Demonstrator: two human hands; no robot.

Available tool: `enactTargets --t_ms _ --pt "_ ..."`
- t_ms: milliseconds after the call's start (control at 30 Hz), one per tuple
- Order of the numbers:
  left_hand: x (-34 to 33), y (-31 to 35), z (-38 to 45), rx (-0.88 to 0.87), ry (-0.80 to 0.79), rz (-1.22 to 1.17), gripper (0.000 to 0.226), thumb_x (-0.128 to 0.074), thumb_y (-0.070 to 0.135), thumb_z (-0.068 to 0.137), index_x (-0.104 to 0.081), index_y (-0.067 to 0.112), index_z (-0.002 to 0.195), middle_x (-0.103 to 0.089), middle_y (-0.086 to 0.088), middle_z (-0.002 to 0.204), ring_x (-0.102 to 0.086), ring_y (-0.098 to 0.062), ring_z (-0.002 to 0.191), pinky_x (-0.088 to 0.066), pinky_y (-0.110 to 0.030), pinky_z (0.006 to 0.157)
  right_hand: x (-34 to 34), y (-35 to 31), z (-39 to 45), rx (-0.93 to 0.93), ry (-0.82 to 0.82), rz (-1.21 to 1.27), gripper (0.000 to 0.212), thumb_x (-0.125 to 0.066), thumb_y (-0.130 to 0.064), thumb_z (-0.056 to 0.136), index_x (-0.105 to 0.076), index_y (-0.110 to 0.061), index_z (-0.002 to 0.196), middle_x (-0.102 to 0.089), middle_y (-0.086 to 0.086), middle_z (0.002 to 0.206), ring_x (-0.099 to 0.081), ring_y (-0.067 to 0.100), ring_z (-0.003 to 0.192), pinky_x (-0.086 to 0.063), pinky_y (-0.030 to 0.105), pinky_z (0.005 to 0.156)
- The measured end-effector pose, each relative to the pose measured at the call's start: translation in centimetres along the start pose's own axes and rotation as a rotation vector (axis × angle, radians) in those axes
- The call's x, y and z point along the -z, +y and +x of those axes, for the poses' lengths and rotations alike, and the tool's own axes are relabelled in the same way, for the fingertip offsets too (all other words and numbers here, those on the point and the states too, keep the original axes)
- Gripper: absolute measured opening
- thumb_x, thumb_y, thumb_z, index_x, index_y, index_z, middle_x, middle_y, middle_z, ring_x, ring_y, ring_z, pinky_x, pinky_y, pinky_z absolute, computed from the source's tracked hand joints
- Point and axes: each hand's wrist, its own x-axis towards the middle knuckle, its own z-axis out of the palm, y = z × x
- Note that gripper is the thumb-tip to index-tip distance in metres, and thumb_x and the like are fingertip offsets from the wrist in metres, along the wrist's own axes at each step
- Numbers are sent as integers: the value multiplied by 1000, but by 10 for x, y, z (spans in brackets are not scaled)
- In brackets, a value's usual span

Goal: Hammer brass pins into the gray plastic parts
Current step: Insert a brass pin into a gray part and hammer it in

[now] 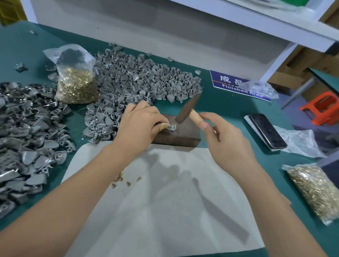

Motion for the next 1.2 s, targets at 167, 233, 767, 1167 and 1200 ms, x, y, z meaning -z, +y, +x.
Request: enactTargets --t_ms 167,233,767,1167,1200 --pt "0 -1 0 -1 11 0 13 -68 35 96 -79 30 92 -71 9 88 -55 -24 94 -36 -44 80 -7 -14 -1 15 83 6 34 -33 -49 107 -44 -57 139 -72 -10 112 -61 30 98 -53 44 79" --pt "0 0 1 16 8 9 11 -70 36 94 -80 31 93 -71 10 89 -54 -23 95 -37 -44 81 -15 -14 -5 -2 -16 -60 36 -32 -48 108 -44 -55 141 -72 -6 112 -61 35 100 -52 44 79" --pt "-1 0 1 10 18 6 12 -69 39 93 -79 32 93 -70 12 89 -54 -21 94 -31 -39 80 -15 -9 -13 5 53 -81 38 -31 -46 108 -44 -53 143 -73 -3 103 -62 38 92 -49 43 71" --pt "2 2 0 22 -10 15 15 -68 40 94 -79 33 99 -70 13 95 -53 -20 97 -32 -39 81 -33 -6 -21 57 143 -18 36 -42 -42 108 -50 -51 142 -72 -3 93 -62 32 82 -44 39 61" --pt "2 2 0 24 -7 14 14 -68 40 94 -79 33 99 -70 13 95 -53 -20 97 -32 -39 81 -35 -3 -23 55 186 -38 35 -42 -42 108 -51 -50 140 -72 -6 93 -61 28 81 -41 37 58"
